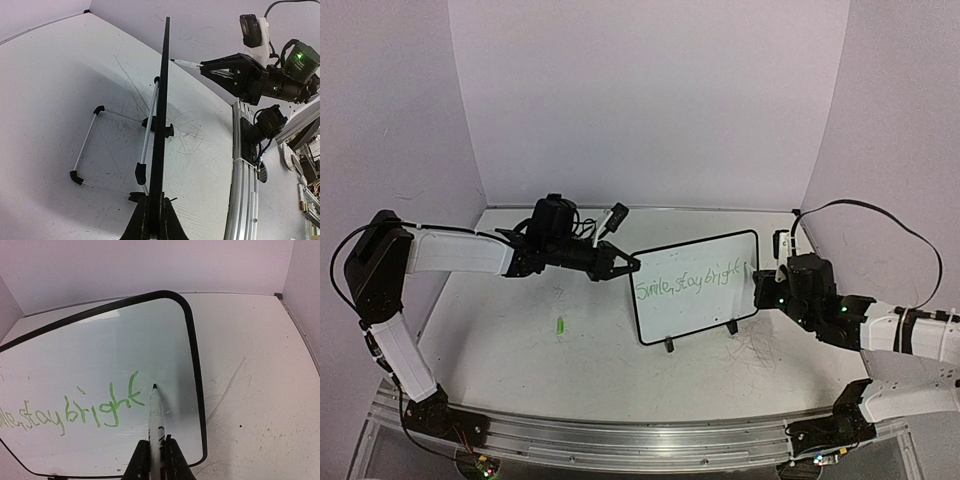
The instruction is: Write a sentence on the whiteboard
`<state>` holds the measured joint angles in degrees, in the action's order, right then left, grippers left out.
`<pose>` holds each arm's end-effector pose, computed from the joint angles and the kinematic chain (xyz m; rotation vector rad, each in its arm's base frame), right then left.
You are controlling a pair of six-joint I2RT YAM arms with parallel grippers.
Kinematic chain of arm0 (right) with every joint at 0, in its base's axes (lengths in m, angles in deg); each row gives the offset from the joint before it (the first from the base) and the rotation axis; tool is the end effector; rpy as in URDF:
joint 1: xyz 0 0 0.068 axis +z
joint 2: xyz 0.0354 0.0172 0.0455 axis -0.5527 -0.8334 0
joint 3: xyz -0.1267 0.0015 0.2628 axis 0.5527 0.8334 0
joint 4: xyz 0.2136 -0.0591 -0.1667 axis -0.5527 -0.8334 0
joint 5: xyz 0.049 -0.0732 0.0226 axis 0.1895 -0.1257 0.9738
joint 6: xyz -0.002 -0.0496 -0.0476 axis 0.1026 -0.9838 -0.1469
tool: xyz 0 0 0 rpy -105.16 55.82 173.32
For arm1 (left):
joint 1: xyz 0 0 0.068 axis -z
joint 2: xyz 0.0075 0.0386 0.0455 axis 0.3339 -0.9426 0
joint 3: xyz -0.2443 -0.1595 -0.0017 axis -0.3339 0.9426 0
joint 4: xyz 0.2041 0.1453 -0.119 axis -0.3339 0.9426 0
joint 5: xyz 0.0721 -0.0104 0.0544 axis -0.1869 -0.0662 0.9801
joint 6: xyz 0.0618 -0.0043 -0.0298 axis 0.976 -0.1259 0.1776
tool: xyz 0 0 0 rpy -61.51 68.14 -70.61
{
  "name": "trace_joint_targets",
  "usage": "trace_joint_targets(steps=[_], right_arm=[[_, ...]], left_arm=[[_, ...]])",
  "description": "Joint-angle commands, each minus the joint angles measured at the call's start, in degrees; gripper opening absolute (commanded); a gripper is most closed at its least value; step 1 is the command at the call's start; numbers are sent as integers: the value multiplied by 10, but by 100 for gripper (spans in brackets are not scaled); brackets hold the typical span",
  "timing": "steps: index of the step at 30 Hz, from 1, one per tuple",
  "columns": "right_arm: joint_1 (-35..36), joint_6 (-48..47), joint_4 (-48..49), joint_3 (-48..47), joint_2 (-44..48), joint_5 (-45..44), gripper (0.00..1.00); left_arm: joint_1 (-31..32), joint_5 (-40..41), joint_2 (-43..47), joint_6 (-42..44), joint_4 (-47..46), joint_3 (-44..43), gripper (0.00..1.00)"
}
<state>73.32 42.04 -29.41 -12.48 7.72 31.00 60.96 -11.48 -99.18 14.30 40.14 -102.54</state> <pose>0.2049 0.1472 0.2277 -0.1406 1.9510 0.3585 0.2904 -0.3019 0.2386 0.9965 1.8863 -1.2191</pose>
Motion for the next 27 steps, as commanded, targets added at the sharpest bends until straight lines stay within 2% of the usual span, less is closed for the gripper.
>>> trace_joint_targets(steps=[1, 27], right_arm=[[-3, -9, 30, -2, 3, 8, 0], [-3, 2, 26, 1, -28, 30, 0]], left_arm=[[5, 7, 17, 26, 24, -12, 0], [5, 7, 19, 27, 25, -12, 0]])
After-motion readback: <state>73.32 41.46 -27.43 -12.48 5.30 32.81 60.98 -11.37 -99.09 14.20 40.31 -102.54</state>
